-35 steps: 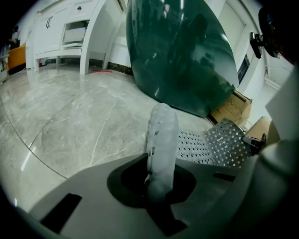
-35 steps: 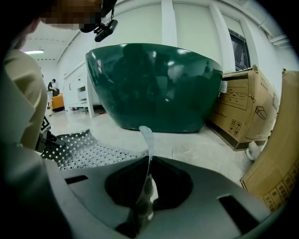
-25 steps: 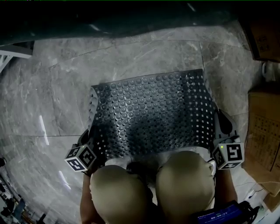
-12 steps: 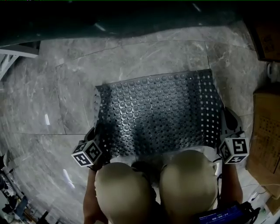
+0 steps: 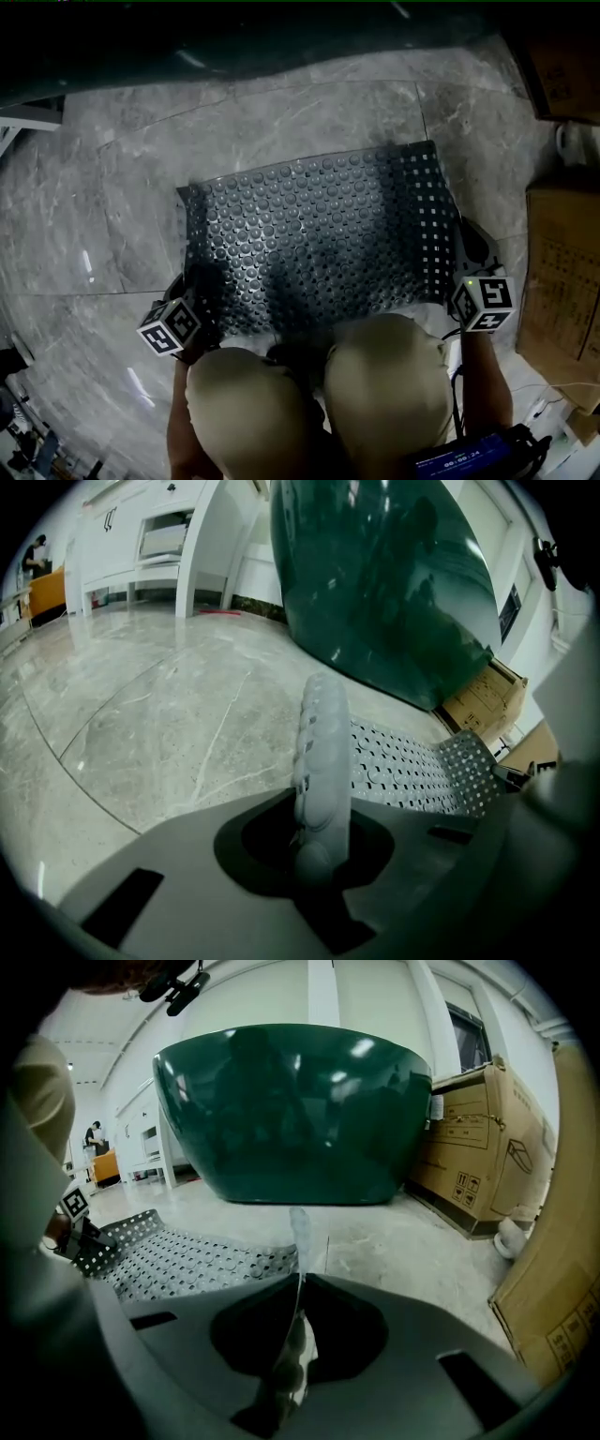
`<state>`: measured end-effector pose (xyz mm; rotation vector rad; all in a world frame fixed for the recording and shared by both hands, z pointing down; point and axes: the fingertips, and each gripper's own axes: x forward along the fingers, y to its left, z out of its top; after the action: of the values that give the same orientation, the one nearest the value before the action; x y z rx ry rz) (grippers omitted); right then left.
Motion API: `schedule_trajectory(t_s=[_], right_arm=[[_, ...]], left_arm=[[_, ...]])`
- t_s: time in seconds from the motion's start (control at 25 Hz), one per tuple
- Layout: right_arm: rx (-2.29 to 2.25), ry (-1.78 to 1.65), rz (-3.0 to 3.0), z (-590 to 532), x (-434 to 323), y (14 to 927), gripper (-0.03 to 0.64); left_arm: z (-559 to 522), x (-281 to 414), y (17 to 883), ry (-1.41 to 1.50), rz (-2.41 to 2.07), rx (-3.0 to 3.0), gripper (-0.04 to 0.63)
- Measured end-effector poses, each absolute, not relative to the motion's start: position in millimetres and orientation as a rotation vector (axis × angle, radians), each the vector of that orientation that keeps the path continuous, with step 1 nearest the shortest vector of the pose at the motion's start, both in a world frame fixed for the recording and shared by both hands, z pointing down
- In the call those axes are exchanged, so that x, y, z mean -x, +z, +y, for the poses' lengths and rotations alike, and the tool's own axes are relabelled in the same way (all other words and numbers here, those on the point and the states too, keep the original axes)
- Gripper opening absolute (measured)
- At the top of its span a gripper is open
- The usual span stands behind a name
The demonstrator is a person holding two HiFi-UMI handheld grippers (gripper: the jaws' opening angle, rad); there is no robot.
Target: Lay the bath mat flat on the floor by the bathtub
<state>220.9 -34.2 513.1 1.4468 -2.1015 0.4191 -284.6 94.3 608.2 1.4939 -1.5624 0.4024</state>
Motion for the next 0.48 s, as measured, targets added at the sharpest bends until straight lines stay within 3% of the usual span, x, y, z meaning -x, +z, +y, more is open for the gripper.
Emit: schedule_trajectory(t_s=[0.48], right_arm=[[-1.483, 0.459, -2.047, -51, -253, 549, 0.029]], left_arm=[[94, 285, 612, 0.432, -1.568, -1.479, 0.04]])
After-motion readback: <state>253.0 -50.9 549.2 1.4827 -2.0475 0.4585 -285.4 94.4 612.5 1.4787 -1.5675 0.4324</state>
